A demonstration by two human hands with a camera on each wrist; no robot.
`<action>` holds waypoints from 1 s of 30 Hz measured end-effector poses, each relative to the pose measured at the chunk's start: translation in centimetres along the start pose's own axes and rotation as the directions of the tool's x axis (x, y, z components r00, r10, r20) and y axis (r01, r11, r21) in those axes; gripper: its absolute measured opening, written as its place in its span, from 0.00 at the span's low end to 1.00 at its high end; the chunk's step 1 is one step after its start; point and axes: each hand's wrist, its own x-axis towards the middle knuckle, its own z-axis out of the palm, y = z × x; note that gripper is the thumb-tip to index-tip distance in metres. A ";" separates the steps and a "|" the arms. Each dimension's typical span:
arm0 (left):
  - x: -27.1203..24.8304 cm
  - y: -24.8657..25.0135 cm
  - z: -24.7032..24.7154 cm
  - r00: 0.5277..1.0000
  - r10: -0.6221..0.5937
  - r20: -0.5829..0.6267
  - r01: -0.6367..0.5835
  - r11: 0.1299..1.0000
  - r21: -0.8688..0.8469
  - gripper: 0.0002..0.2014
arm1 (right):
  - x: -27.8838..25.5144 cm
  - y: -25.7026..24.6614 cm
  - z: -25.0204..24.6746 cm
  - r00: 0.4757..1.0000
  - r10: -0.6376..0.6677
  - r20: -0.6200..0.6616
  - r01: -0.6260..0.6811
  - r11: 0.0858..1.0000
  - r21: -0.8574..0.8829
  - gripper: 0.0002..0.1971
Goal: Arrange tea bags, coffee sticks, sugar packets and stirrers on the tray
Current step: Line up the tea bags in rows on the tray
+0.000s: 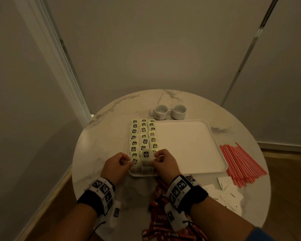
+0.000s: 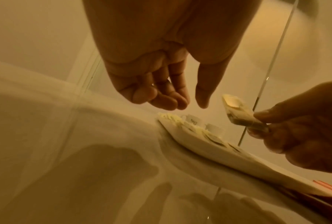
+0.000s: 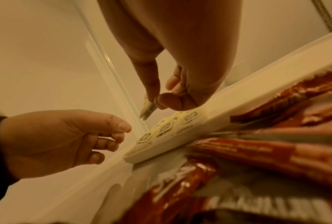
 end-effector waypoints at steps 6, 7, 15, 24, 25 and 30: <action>0.8 0.7 0.8 0.997 -0.057 0.054 0.044 0.977 0.209 0.09 | 0.2 0.1 0.2 0.999 0.032 -0.003 -0.032 0.998 -0.062 0.11; 0.9 0.8 0.8 0.996 -0.062 0.063 0.045 0.969 0.243 0.07 | 0.2 0.1 0.4 1.000 0.029 0.008 -0.028 0.995 -0.095 0.11; 0.3 1.0 0.8 0.996 -0.057 0.074 0.026 0.929 0.370 0.08 | 0.0 -0.2 2.7 0.995 0.031 0.099 -0.006 0.969 -0.246 0.14; -0.8 1.0 0.2 0.996 0.013 0.089 -0.040 0.953 0.300 0.06 | 0.0 -0.5 3.8 0.995 -0.005 0.103 0.047 0.913 -0.405 0.12; -0.8 1.0 0.3 0.994 0.016 0.111 -0.050 0.951 0.307 0.07 | 0.1 -0.5 3.8 0.995 -0.008 0.100 0.049 0.911 -0.408 0.12; -0.9 0.8 1.0 0.982 0.059 0.177 -0.116 0.937 0.330 0.06 | 0.2 -0.5 3.6 0.996 -0.027 0.085 0.061 0.903 -0.426 0.12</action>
